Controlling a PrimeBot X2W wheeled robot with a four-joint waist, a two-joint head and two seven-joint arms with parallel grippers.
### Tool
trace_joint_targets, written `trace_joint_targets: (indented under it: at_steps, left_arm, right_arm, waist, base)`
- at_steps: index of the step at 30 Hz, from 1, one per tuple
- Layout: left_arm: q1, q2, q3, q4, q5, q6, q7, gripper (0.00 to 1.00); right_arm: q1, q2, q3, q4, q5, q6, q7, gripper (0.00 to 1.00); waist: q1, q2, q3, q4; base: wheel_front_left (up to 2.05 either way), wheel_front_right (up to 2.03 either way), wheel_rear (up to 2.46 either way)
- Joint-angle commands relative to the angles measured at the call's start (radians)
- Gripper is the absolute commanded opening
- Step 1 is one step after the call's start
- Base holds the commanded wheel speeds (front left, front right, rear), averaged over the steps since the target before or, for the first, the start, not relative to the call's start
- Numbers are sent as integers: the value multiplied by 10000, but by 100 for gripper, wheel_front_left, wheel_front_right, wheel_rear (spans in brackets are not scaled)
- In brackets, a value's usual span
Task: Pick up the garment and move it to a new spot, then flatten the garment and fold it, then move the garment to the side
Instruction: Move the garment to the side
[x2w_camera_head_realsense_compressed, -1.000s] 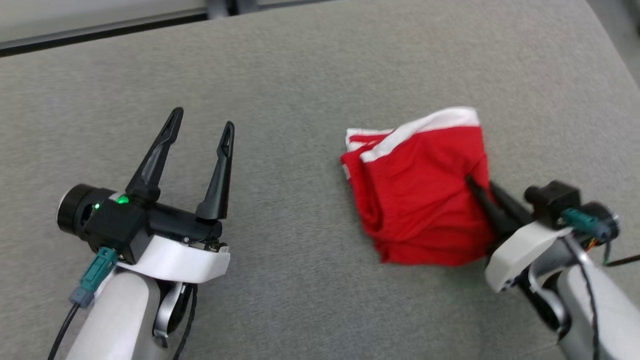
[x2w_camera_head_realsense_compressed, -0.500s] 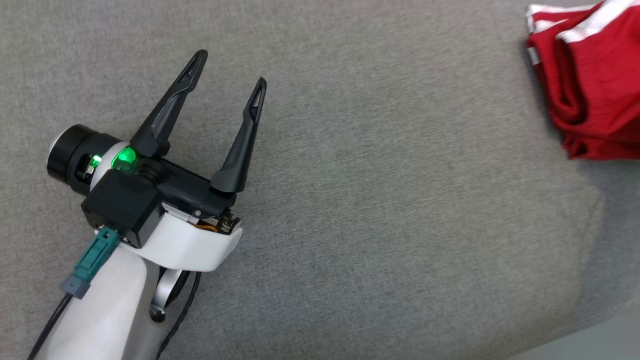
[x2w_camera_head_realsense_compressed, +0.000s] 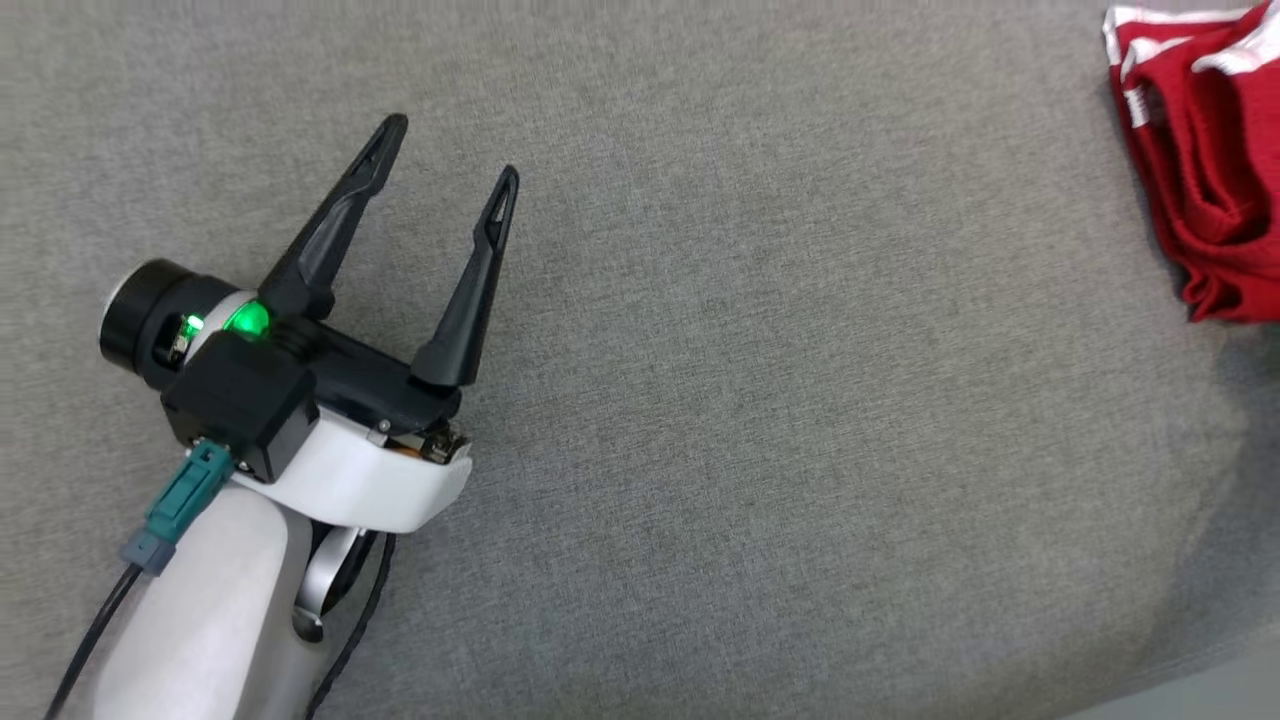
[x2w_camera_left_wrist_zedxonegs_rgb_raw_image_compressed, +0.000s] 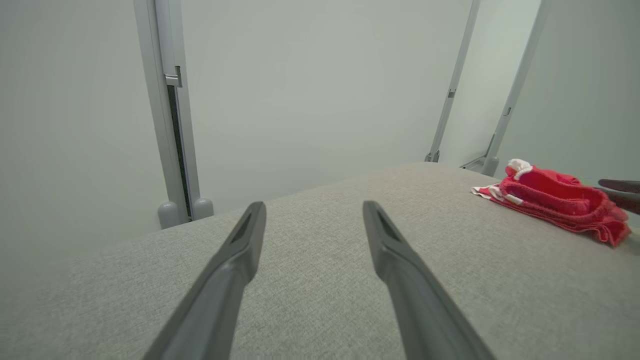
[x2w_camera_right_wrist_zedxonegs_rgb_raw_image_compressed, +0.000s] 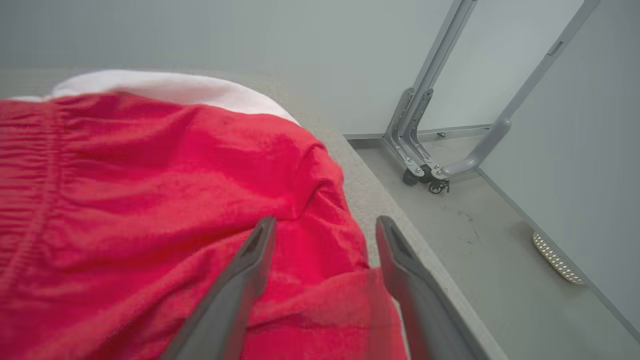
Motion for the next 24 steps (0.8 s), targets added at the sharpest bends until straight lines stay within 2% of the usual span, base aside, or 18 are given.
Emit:
trace_joint_targets:
  at_steps: [1,5,14,19,24]
  left_arm:
    - [147,25,85,47,-100,56,-63,100]
    - [607,17,258,332,-361,193,-191,100]
    - [1792,-128,974,872,-938,869,-515,100]
    - [2303,-189,1442,1170,-1235,1211,-659,100]
    - [2689,-187,1765,1243,-1347,1473,-735,100]
  right_arm:
    - [262,24,-65,-198,-24,-21,-142,100]
    - [1353,763,-117,-1356,-68,-21,-273,100]
    - [3733,2441,313,-5239,-967,-21,-257,100]
    - [4467,2940,629,-6618,-1088,-18,289,100]
    - [4847,3097,775,-7418,-1294,-20,718,100]
  waist:
    - [0,0,-418,32]
    - [0,0,-1143,133]
    - [0,0,-2481,679]
    - [0,0,-3062,1221]
    - [0,0,-3383,1697]
  base:
    - [0,0,0]
    - [0,0,0]
    - [0,0,0]
    - [0,0,0]
    - [0,0,0]
